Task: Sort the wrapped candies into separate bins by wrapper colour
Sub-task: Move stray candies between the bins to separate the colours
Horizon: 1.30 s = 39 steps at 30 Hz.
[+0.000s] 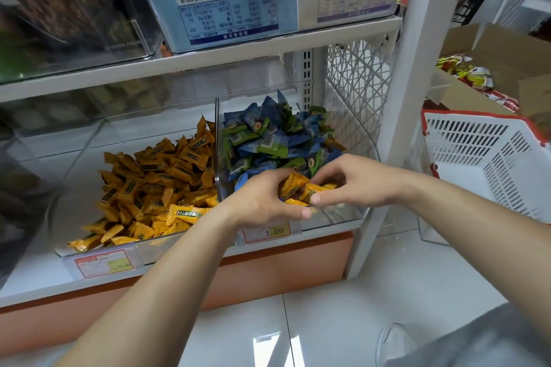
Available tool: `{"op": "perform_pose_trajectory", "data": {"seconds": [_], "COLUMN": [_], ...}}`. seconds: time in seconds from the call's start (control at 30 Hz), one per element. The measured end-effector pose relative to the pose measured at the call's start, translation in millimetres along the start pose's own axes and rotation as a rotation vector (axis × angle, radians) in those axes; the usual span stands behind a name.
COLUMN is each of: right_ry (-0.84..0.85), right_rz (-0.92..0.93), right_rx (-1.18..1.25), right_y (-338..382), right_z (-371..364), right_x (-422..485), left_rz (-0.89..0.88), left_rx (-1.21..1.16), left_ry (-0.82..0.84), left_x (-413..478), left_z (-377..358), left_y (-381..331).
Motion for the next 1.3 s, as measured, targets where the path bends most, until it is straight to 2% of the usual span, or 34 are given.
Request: {"op": "perform_pose_trajectory", "data": {"seconds": [0.17, 0.33, 0.43, 0.67, 0.83, 0.97, 1.13, 1.3], "right_ry": [-0.141, -0.219, -0.347, -0.517, -0.498, -0.474, -0.389, -0.320], "right_rz": [-0.005, -0.033, 0.009, 0.073, 0.069, 0.111, 0.139, 0.133], "right_rx": [0.043, 0.206, 0.255, 0.729, 0.980, 0.936, 0.941, 0.681], "right_y": [-1, 1, 9, 25, 50, 80, 117, 143], "right_z": [7, 11, 23, 24, 1, -16, -39, -62], "right_x": [-4, -8, -12, -11, 4, 18, 44, 70], "left_rz": [0.027, 0.078, 0.059, 0.122, 0.191, 0.222, 0.316, 0.426], "left_rx": [-0.059, -0.112, -0.173, -0.565, -0.516, -0.425, -0.437, -0.396], "left_ry": [-0.099, -0.311, -0.418, -0.595, -0.818, -0.914, -0.981, -1.038], "left_x": [-4, -9, -13, -20, -39, -59, -88, -118], "left_z": [13, 37, 49, 55, 75, 93, 119, 145], "left_y": [1, 8, 6, 5, 13, 20, 39, 76]}}
Point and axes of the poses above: each hand's wrist, its own x-axis towards the middle knuckle, its own z-axis out of the back of the hand, y = z × x, the point moved 9 cm from there along x, towards the middle knuckle, and after that the axes turned 12 degrees about x, right-handed, at the moved point
